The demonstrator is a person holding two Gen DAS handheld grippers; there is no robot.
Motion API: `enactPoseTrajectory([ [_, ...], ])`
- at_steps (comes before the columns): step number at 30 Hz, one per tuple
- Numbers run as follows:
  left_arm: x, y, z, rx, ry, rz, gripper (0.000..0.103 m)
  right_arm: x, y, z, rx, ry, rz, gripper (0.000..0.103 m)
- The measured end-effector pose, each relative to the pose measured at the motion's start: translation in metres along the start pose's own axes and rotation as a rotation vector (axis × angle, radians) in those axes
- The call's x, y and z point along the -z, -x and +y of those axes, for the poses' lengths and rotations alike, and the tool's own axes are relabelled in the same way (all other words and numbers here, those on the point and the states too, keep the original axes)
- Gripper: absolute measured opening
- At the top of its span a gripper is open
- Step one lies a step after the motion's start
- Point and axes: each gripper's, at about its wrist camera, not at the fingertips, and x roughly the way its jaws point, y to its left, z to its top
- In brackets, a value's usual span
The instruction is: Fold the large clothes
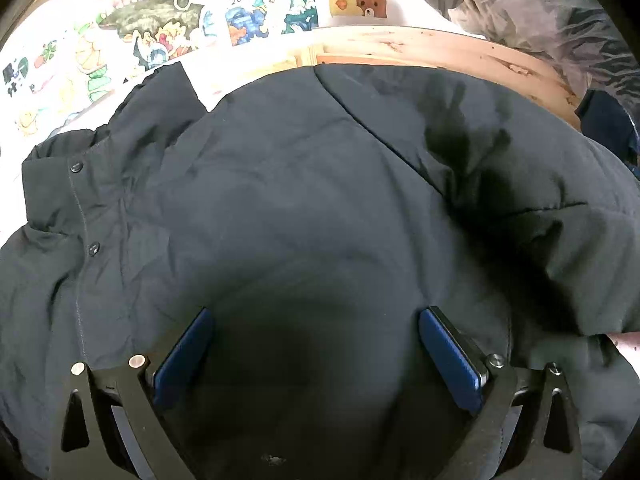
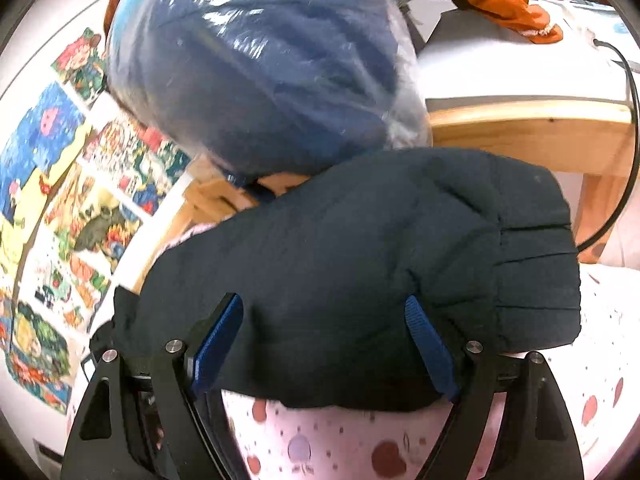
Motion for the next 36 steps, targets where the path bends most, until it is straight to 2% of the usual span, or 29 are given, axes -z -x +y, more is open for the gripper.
enactPoseTrajectory([
  [1, 0.0, 0.0, 0.0, 0.001, 0.001, -0.001, 0.103, -0.001, 0.001, 0.003, 0.022, 0.009, -0.017, 0.049],
  [2, -0.001, 0.001, 0.0, 0.004, 0.003, -0.001, 0.103, -0.002, 0.001, 0.004, 0.042, 0.016, -0.03, 0.039],
  [3, -0.002, 0.002, 0.001, 0.008, 0.006, -0.001, 0.103, -0.005, 0.002, 0.005, 0.048, 0.02, -0.046, 0.016],
  [4, -0.003, 0.003, 0.003, 0.012, 0.011, 0.0, 0.103, -0.007, 0.004, 0.006, 0.047, 0.023, -0.059, 0.004],
  [6, -0.006, 0.007, 0.008, 0.013, 0.031, 0.004, 0.103, -0.011, 0.007, 0.008, 0.041, 0.032, -0.081, 0.001],
  [11, -0.004, 0.022, 0.026, 0.023, 0.082, 0.016, 0.103, -0.018, 0.031, 0.035, 0.017, 0.157, -0.179, 0.001],
  [13, 0.0, 0.026, 0.03, 0.016, 0.074, 0.016, 0.103, -0.016, 0.038, 0.036, -0.037, 0.141, -0.143, 0.001],
  [14, 0.002, 0.026, 0.031, 0.016, 0.071, 0.02, 0.103, -0.011, 0.039, 0.035, -0.075, 0.108, -0.093, 0.001],
  [15, 0.003, 0.026, 0.033, 0.017, 0.072, 0.024, 0.103, -0.005, 0.039, 0.032, -0.101, 0.069, -0.051, 0.002],
  [17, 0.005, 0.026, 0.034, 0.02, 0.078, 0.024, 0.103, 0.008, 0.038, 0.026, -0.107, 0.014, 0.032, 0.024],
  [18, 0.005, 0.026, 0.034, 0.022, 0.078, 0.022, 0.103, 0.012, 0.037, 0.021, -0.103, -0.019, 0.07, 0.062],
  [19, 0.006, 0.026, 0.034, 0.026, 0.076, 0.02, 0.103, 0.015, 0.038, 0.015, -0.099, -0.055, 0.088, 0.083],
  [22, 0.007, 0.025, 0.032, 0.034, 0.069, 0.022, 0.103, 0.015, 0.046, -0.009, -0.101, -0.192, 0.092, 0.083],
  [25, 0.009, 0.02, 0.031, 0.042, 0.071, 0.039, 0.103, 0.007, 0.044, -0.017, -0.057, -0.22, 0.06, 0.083],
  [27, 0.01, 0.015, 0.03, 0.043, 0.071, 0.054, 0.103, 0.005, 0.038, -0.024, -0.06, -0.296, 0.073, 0.083],
  [29, 0.01, 0.014, 0.029, 0.04, 0.067, 0.056, 0.103, 0.001, 0.03, -0.025, -0.046, -0.304, 0.063, 0.082],
  [30, 0.01, 0.015, 0.029, 0.039, 0.067, 0.054, 0.103, -0.003, 0.029, -0.022, -0.033, -0.281, 0.039, 0.071],
  [31, 0.009, 0.017, 0.03, 0.04, 0.069, 0.052, 0.103, -0.008, 0.029, -0.018, -0.016, -0.258, 0.014, 0.045],
  [33, 0.007, 0.021, 0.034, 0.046, 0.081, 0.051, 0.103, -0.018, 0.03, -0.012, 0.017, -0.216, -0.009, 0.022],
  [34, 0.006, 0.026, 0.038, 0.056, 0.094, 0.049, 0.103, -0.022, 0.031, -0.007, 0.016, -0.197, -0.023, 0.014],
  [36, 0.005, 0.037, 0.046, 0.065, 0.11, 0.045, 0.103, -0.032, 0.039, 0.003, 0.0, -0.148, -0.06, 0.008],
])
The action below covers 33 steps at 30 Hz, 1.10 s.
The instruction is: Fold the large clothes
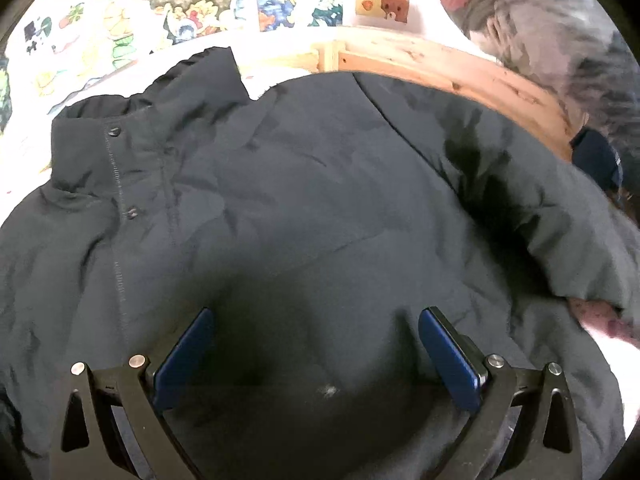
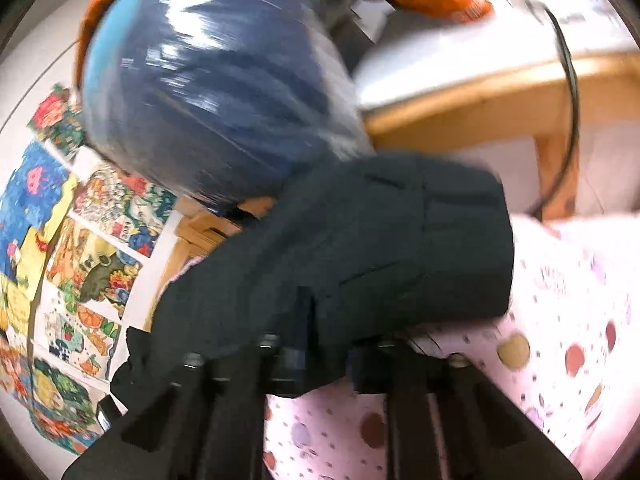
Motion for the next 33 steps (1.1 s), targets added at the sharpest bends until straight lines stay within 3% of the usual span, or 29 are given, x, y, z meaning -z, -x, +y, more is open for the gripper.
enactPoseTrajectory([
  [4, 0.001, 0.034, 0.015, -0.05, -0.008, -0.034, 0.103, -0.016, 0.027, 0.052, -0.063, 0.215, -0.159, 0.006],
  [8, 0.004, 0.084, 0.043, -0.167, 0.003, -0.098, 0.103, -0.02, 0.047, 0.125, -0.151, 0.488, -0.287, 0.006],
  [13, 0.016, 0.144, 0.091, -0.277, 0.073, -0.153, 0.103, 0.005, 0.071, 0.232, -0.315, 0.802, -0.285, 0.006],
  [18, 0.04, 0.196, 0.143, -0.375, 0.148, -0.19, 0.103, 0.048, 0.094, 0.291, -0.475, 0.984, -0.264, 0.006],
  [21, 0.057, 0.215, 0.166, -0.439, 0.168, -0.186, 0.103, 0.083, 0.101, 0.32, -0.565, 1.071, -0.225, 0.006],
  [25, 0.082, 0.235, 0.198, -0.496, 0.208, -0.156, 0.103, 0.135, 0.095, 0.322, -0.666, 1.157, -0.082, 0.006],
  [33, 0.108, 0.254, 0.225, -0.537, 0.287, -0.11, 0.103, 0.222, 0.07, 0.314, -0.684, 1.317, 0.214, 0.006],
])
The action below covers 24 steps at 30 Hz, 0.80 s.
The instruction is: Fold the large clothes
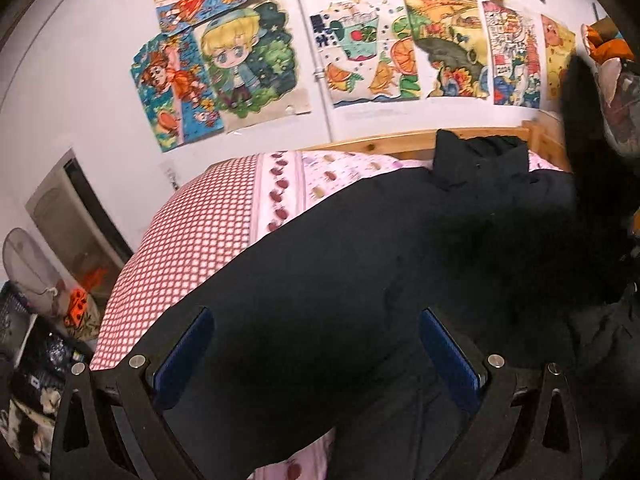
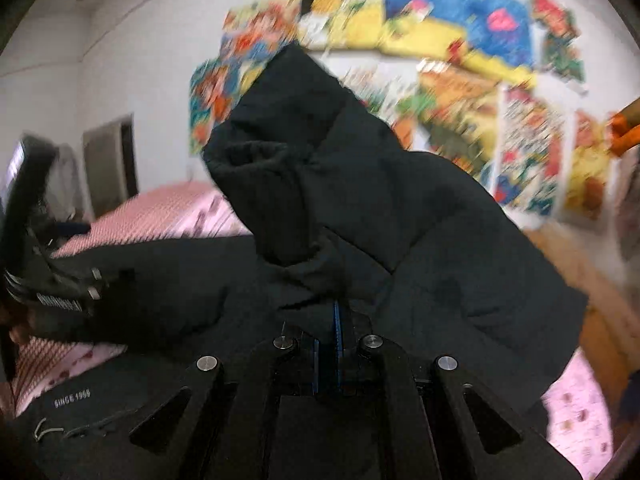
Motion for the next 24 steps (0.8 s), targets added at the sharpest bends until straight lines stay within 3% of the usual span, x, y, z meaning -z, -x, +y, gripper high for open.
enactPoseTrajectory([
  [5, 0.009, 0.001, 0.007, 0.026, 0.023, 0.012, 0.103, 0.024, -0.037, 0.019, -0.154, -0.03, 0.197, 0.009],
  [6, 0.012, -0.001, 0.009, 0.047, 0.035, 0.015, 0.103, 0.03, -0.044, 0.022, -0.182, -0.031, 0.246, 0.014],
  [8, 0.017, -0.003, 0.012, 0.095, 0.053, 0.01, 0.103, 0.046, -0.053, 0.028, -0.233, -0.03, 0.341, 0.034],
  [10, 0.02, -0.007, 0.012, 0.148, 0.058, -0.003, 0.103, 0.06, -0.049, 0.032, -0.254, -0.033, 0.372, 0.064],
  [11, 0.022, -0.01, 0.012, 0.187, 0.055, -0.012, 0.103, 0.06, -0.043, 0.031, -0.265, -0.039, 0.371, 0.067],
  [14, 0.026, -0.021, 0.004, 0.299, 0.026, -0.02, 0.103, 0.069, -0.017, 0.021, -0.327, -0.073, 0.367, 0.068],
  [17, 0.028, -0.041, -0.016, 0.387, -0.015, 0.018, 0.103, 0.068, -0.006, 0.005, -0.313, -0.121, 0.348, 0.069],
  [20, 0.027, -0.071, -0.044, 0.403, -0.077, 0.067, 0.102, 0.069, -0.001, -0.012, -0.256, -0.159, 0.336, 0.069],
  [24, 0.014, -0.097, -0.074, 0.381, -0.181, 0.057, 0.091, 0.083, 0.007, -0.051, -0.171, -0.216, 0.338, 0.069],
])
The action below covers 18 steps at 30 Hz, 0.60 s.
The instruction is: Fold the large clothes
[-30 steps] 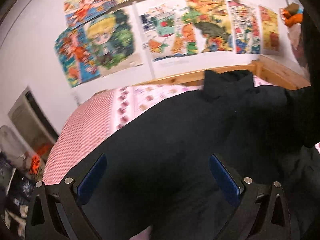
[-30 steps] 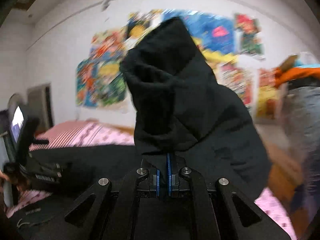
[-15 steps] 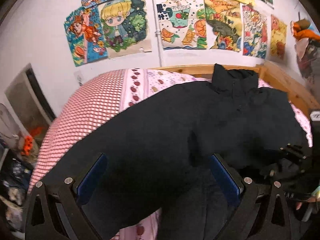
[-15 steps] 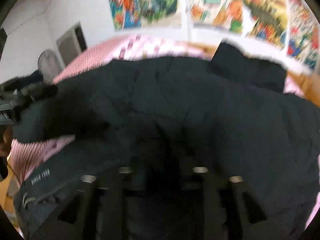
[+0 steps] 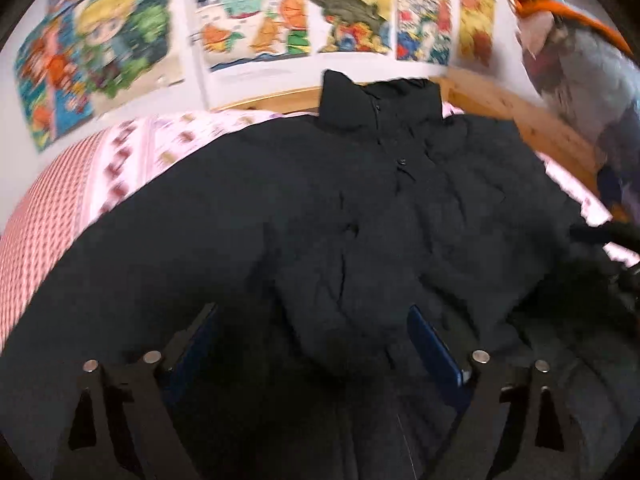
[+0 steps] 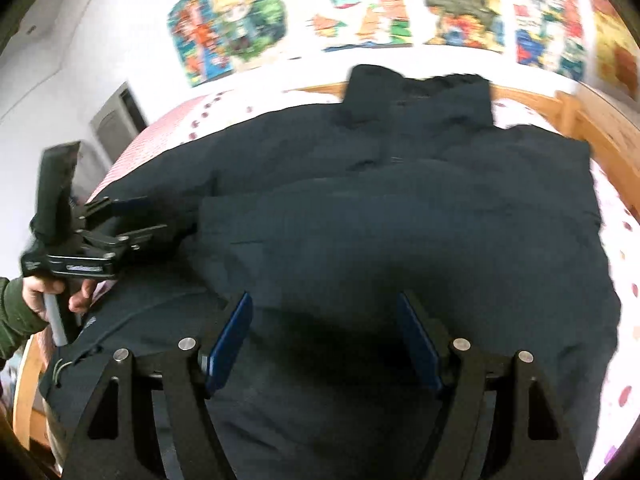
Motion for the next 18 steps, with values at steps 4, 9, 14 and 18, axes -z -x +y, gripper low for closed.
enactPoseTrajectory([
  [4, -0.019, -0.031, -0.015, -0.007, -0.132, 0.019, 0.087, 0.0, 0.002, -0.032, 0.088, -0.014, -0.009, 0.069],
  [9, -0.026, -0.074, -0.024, 0.009, -0.258, 0.132, 0.073, 0.002, 0.016, -0.084, 0.181, -0.079, -0.052, 0.069],
  [14, -0.021, -0.088, -0.027, -0.062, -0.261, 0.174, 0.028, 0.013, 0.035, -0.152, 0.25, -0.26, -0.122, 0.069],
  [18, -0.022, -0.081, -0.034, -0.146, -0.275, 0.153, 0.01, 0.02, 0.037, -0.202, 0.215, -0.47, -0.172, 0.069],
])
